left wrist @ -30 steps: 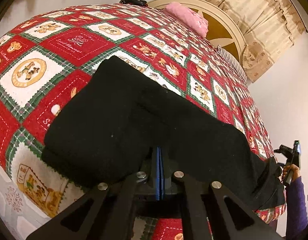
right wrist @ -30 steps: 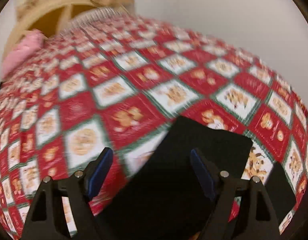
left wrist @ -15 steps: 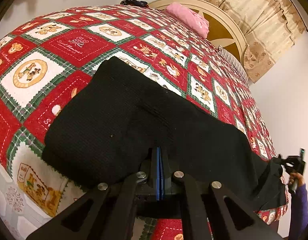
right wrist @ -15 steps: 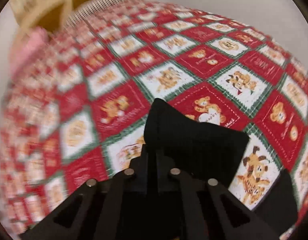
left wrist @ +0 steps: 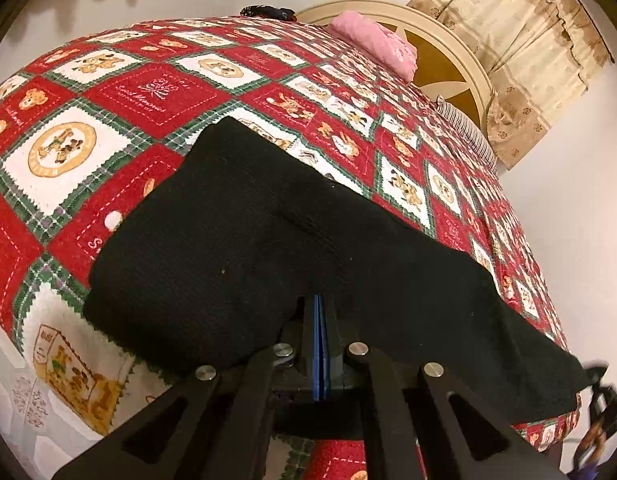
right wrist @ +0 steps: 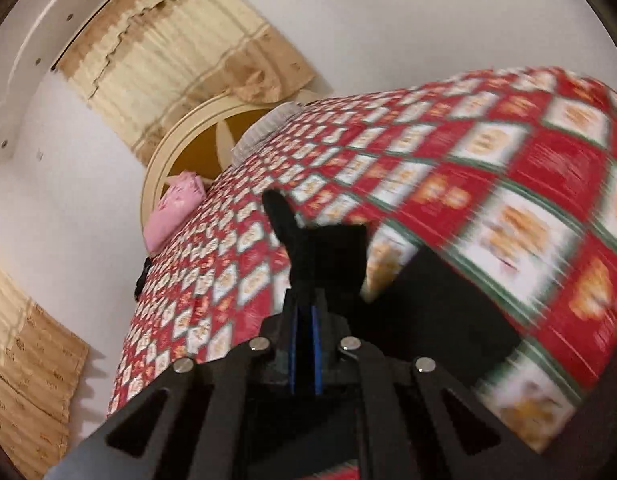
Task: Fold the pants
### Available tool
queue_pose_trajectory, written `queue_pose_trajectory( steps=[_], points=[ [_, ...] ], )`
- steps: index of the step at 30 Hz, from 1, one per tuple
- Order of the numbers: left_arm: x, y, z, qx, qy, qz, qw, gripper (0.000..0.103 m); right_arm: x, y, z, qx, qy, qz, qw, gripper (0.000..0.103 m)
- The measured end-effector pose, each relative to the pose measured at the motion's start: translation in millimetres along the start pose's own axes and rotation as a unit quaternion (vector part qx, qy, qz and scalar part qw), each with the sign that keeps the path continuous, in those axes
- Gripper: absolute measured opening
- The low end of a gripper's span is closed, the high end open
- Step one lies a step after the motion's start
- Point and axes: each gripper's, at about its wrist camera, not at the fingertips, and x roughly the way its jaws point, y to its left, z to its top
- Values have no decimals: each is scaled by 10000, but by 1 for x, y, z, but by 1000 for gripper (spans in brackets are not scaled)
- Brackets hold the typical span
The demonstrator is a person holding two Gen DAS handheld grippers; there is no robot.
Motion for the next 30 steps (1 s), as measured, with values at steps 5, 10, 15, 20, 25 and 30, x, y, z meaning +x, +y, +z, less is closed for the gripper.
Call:
queue_pose_trajectory(
  steps=[5,10,15,20,25,30],
  points=[
    [1,-3,0,101,-20,59,9999,3,4,-48,-33,357,267,-85,9990,10],
    [-1,-5,4,96,133,118,9998,3,-4,-60,-34,558,111,-122,9983,13],
    [-15,-32,-1,566,84,324,9978,3,-48,-42,-22,337,-782,-1300,9878,71],
    [-19,-86,-18,1223,115,-239,9921,3,-63,23,-52,-546,-467,-300,9970,71],
    [-8,-124,-40,1451,433,-829,9850,4,-7,64,-118,-436,908,379,9942,63],
    [-2,-138,-69,1723,735,-1061,9766,4,27,85,-160,-752,1549,573,9834,62]
  ],
)
